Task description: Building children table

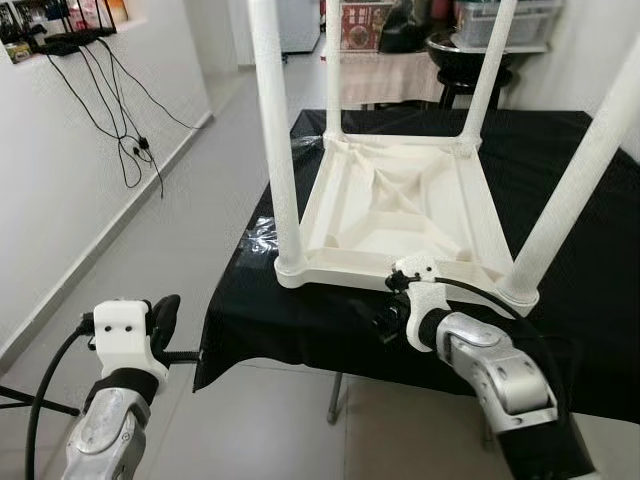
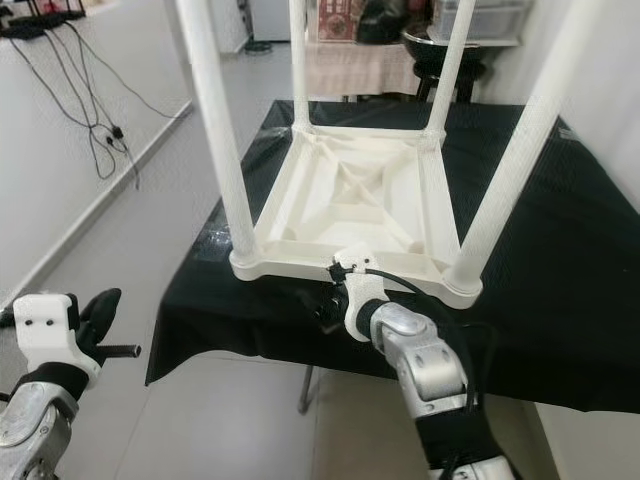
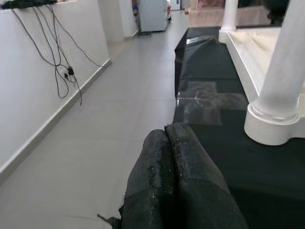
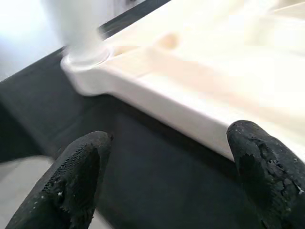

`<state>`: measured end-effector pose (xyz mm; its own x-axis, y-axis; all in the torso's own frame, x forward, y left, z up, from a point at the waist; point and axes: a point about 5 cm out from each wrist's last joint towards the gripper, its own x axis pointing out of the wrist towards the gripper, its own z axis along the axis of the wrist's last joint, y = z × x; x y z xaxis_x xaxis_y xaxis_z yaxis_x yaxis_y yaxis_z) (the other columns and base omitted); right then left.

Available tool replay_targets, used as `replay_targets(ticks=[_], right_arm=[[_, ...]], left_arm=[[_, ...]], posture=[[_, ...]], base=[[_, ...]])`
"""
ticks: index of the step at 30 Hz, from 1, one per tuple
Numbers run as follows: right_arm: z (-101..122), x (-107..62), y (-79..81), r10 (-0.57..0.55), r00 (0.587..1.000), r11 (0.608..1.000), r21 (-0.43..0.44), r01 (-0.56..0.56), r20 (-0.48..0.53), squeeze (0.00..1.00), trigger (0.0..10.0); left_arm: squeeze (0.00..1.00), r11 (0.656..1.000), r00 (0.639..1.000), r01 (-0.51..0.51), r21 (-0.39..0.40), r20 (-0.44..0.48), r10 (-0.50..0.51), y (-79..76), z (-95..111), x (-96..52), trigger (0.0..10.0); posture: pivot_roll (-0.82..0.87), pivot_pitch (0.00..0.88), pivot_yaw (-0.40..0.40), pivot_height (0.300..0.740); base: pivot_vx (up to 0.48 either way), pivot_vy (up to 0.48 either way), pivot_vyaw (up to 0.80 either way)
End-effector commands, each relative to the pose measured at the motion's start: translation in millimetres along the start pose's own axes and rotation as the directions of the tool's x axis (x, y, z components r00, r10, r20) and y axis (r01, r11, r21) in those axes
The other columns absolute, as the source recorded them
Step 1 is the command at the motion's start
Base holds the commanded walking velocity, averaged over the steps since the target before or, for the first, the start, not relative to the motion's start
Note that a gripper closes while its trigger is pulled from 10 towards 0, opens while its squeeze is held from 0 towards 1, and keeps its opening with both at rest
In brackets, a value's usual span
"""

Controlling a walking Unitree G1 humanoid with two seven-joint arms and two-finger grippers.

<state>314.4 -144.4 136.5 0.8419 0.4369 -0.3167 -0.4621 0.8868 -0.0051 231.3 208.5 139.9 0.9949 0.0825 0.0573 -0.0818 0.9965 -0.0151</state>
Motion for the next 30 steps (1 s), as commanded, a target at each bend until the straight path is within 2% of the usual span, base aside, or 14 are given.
replay_targets(ticks=[1,9,13,18,22,26,30], right_arm=[[-2,1.7,0.5,-0.010,1.000,1.000,0.010,0.010,0.002,0.00,10.0],[-2,5.9,4.5,-0.015,0.999,0.999,0.031,0.014,0.032,0.00,10.0],[-1,8.9,11.3,-0.003,0.998,0.999,0.045,0.001,0.058,0.00,10.0],[1,11.2,19.1,0.025,0.996,0.998,0.047,-0.029,0.086,0.00,10.0],[1,13.2,30.0,0.067,0.992,0.996,0.045,-0.072,0.110,0.00,10.0],[1,13.8,33.1,0.081,0.990,0.995,0.045,-0.086,0.120,0.00,10.0],[1,14.9,32.5,0.081,0.989,0.995,0.040,-0.086,0.124,0.00,10.0]], left_arm=[[0.00,1.000,1.000,0.011,0.015,-0.006,-0.011,-1.0,-2,-1.2,10.0],[0.00,0.998,0.998,0.062,0.016,0.005,-0.062,-4.4,0,-1.4,10.0],[0.00,0.994,0.994,0.108,0.016,0.008,-0.108,-9.7,1,-3.0,10.0],[0.00,0.990,0.990,0.143,0.019,-0.001,-0.143,-13.3,1,-4.6,10.0],[0.00,0.984,0.984,0.180,0.010,-0.009,-0.180,-18.1,1,-6.1,10.0],[0.00,0.986,0.986,0.168,0.020,-0.004,-0.168,-17.9,1,-5.2,10.0],[0.00,0.988,0.989,0.149,0.032,0.007,-0.149,-16.1,1,-4.1,10.0]], posture=[[-0.06,0.009,0.037,0.740],[-0.07,0.009,0.042,0.740],[-0.06,0.009,0.043,0.740],[-0.06,0.009,0.044,0.740],[-0.06,0.010,0.045,0.740],[-0.06,0.011,0.046,0.740],[-0.06,0.011,0.045,0.740]], base=[[0.000,0.000,-0.80],[0.000,0.000,-0.80],[0.000,0.000,-0.80],[0.000,0.000,0.00],[0.000,-0.480,0.00],[0.000,-0.407,0.00],[0.000,0.000,0.00]])
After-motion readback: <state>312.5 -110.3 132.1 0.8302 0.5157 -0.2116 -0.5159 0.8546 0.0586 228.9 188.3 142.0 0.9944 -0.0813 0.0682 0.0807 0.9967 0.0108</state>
